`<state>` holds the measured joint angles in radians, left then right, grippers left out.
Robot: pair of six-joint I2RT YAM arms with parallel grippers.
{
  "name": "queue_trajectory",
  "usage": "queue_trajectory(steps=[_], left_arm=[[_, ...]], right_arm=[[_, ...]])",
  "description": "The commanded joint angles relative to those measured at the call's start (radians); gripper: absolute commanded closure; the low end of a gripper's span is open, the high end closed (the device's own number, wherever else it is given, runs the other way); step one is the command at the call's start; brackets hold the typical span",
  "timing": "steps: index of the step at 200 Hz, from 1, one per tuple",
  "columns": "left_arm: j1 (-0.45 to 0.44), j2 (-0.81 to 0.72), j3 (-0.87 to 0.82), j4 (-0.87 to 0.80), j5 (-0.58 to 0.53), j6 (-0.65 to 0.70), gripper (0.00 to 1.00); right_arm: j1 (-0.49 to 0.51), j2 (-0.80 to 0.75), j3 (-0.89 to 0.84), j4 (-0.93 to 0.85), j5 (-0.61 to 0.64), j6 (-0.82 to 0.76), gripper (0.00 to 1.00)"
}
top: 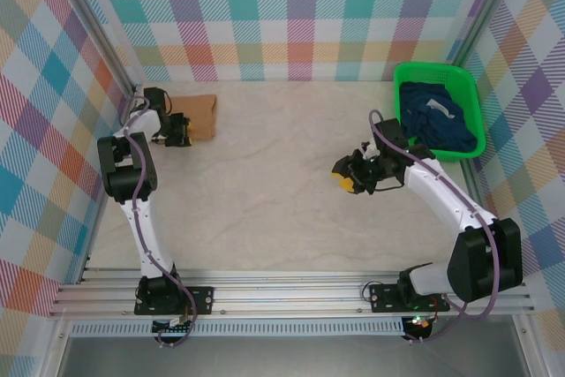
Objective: Fold and stack the t-shirts
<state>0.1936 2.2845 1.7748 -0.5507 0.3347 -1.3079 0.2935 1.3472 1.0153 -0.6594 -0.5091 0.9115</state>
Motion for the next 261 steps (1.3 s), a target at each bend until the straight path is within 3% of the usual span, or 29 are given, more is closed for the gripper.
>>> queue_trajectory(steps=[1,87,130,167,201,218,232,250,254,261], left_arm=[[0.083,0.127,0.089,0.025,-0.099,0.118,0.59],[0.090,0.289,0.337,0.055,-0.043,0.032,0.58],[0.092,0.337,0.457,-0.013,-0.036,0.073,0.52],[0.090,0.232,0.393,-0.067,-0.119,0.145,0.44],[0.090,0.081,0.288,-0.024,-0.106,0.201,0.34],[0.079,-0.011,0.238,-0.023,-0.074,0.248,0.29],[0.061,-0.116,0.161,-0.010,-0.069,0.292,0.01],[0.031,-0.298,0.044,-0.009,-0.115,0.379,0.00],[0.022,-0.342,0.018,-0.011,-0.137,0.402,0.00],[0.001,-0.420,-0.019,-0.027,-0.186,0.447,0.00]], right_arm=[[-0.011,-0.017,0.002,-0.031,0.010,0.014,0.64],[-0.013,0.015,0.049,-0.076,0.012,-0.008,0.64],[-0.014,0.020,0.052,-0.074,0.003,-0.012,0.63],[-0.015,-0.024,0.071,-0.037,0.034,-0.049,0.60],[-0.017,-0.130,0.063,0.172,0.018,-0.083,0.54],[-0.017,-0.192,0.034,0.307,0.025,-0.092,0.47],[-0.023,-0.232,0.012,0.406,0.040,-0.099,0.36],[-0.028,-0.256,0.021,0.472,0.052,-0.125,0.11],[-0.028,-0.257,0.030,0.472,0.053,-0.131,0.02],[-0.031,-0.251,0.057,0.452,0.053,-0.146,0.00]])
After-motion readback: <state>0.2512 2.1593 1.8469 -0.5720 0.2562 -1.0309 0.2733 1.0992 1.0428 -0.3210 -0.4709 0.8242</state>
